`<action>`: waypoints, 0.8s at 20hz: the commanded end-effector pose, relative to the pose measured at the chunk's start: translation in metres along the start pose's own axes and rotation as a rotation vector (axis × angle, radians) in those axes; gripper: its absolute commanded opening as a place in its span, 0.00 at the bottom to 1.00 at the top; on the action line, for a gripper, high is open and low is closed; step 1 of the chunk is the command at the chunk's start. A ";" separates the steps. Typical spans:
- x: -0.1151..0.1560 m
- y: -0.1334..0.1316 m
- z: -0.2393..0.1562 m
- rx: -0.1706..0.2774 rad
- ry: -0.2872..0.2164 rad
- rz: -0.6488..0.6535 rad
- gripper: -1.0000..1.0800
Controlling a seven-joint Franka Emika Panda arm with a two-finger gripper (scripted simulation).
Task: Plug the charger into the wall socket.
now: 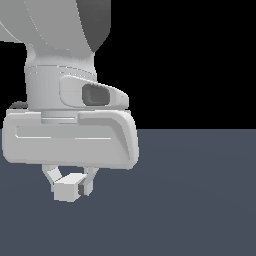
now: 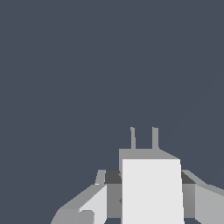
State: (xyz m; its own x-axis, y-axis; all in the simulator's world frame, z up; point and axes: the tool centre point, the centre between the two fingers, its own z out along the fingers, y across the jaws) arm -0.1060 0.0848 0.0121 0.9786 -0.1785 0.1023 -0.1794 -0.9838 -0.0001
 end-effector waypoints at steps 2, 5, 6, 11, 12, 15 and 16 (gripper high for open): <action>0.000 0.000 0.000 0.000 0.000 0.000 0.00; 0.001 0.000 -0.001 0.000 0.000 0.000 0.00; 0.002 0.000 -0.001 0.000 0.000 0.001 0.00; 0.014 0.000 -0.011 -0.001 0.000 0.008 0.00; 0.018 0.001 -0.013 -0.001 0.000 0.010 0.00; 0.032 0.001 -0.024 -0.001 0.000 0.018 0.00; 0.037 0.001 -0.028 -0.002 0.000 0.021 0.00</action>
State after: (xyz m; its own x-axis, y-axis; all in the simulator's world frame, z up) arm -0.0795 0.0792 0.0366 0.9756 -0.1949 0.1013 -0.1959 -0.9806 -0.0003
